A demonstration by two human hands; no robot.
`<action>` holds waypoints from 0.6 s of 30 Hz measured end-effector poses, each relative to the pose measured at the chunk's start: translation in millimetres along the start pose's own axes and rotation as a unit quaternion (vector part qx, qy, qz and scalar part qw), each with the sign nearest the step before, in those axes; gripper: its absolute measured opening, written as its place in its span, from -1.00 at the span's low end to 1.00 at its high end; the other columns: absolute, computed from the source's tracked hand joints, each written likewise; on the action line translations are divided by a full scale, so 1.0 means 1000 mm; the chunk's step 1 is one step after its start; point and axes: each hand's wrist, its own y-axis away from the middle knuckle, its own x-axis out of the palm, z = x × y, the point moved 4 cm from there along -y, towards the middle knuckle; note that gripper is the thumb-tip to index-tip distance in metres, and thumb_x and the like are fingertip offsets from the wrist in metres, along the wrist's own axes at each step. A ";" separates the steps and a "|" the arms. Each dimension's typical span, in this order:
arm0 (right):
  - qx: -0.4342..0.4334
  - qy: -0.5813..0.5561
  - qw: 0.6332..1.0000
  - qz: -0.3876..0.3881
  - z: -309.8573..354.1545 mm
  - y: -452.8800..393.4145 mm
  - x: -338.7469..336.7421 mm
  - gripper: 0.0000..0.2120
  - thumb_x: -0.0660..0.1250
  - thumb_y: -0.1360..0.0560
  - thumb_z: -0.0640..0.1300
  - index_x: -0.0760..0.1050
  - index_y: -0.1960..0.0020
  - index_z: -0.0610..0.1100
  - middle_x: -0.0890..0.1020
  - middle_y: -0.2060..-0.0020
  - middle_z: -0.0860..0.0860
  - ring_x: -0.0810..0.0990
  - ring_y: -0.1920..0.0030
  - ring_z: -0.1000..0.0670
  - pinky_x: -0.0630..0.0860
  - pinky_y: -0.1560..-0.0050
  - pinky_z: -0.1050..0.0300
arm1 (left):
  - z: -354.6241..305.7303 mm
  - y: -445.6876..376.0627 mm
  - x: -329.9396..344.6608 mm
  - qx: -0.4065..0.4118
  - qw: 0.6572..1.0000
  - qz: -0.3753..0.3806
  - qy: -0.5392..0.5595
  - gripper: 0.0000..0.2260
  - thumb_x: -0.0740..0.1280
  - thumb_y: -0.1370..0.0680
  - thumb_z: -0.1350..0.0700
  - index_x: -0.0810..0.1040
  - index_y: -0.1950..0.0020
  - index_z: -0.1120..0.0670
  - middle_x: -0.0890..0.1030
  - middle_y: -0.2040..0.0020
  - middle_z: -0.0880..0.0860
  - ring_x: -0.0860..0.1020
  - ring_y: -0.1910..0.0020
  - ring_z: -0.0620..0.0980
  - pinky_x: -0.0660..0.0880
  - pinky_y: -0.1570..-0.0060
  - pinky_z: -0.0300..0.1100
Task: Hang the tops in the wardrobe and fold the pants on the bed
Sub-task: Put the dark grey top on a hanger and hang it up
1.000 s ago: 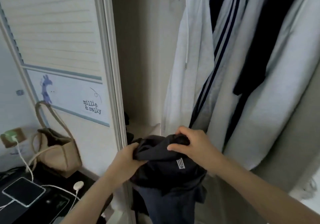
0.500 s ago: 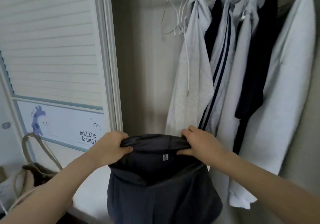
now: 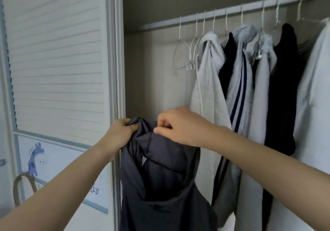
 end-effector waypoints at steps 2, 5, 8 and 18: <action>0.002 0.034 0.996 -0.080 -0.001 -0.029 -0.035 -0.71 0.22 -0.54 0.14 0.49 0.22 -0.03 0.57 0.30 0.05 0.53 0.22 -0.03 0.46 0.23 0.08 | -0.023 -0.016 0.003 0.027 0.999 -0.005 0.030 -0.83 0.33 -0.58 0.17 0.63 0.08 0.26 0.66 0.19 0.17 0.59 0.19 0.03 0.47 0.17 -0.15; 0.014 0.039 0.981 -0.188 -0.015 -0.077 -0.086 -0.72 0.20 -0.55 0.05 0.44 0.27 -0.05 0.54 0.35 0.02 0.53 0.24 -0.08 0.41 0.21 0.10 | -0.053 -0.040 0.010 0.073 0.997 -0.028 0.007 -0.80 0.36 -0.55 0.16 0.59 0.09 0.32 0.61 0.23 0.15 0.56 0.21 0.02 0.41 0.17 -0.15; 0.057 0.014 0.957 -0.285 -0.044 -0.125 -0.130 -0.82 0.17 -0.55 -0.07 0.47 0.15 -0.12 0.60 0.21 -0.10 0.56 0.09 -0.17 0.41 0.14 0.11 | -0.074 -0.060 0.018 0.120 0.991 -0.040 -0.040 -0.81 0.38 -0.53 0.16 0.57 0.14 0.31 0.56 0.27 0.11 0.51 0.24 0.00 0.37 0.18 -0.14; 0.317 -0.044 0.911 -0.262 -0.166 -0.189 -0.147 -0.49 0.16 -0.58 -0.12 0.14 -0.42 -0.36 0.31 -0.40 -0.29 0.33 -0.39 -0.27 0.32 -0.32 0.02 | -0.078 -0.107 0.032 0.141 0.982 -0.069 -0.108 -0.77 0.34 -0.53 0.19 0.49 0.34 0.06 0.50 0.37 0.01 0.46 0.28 0.00 0.34 0.23 -0.14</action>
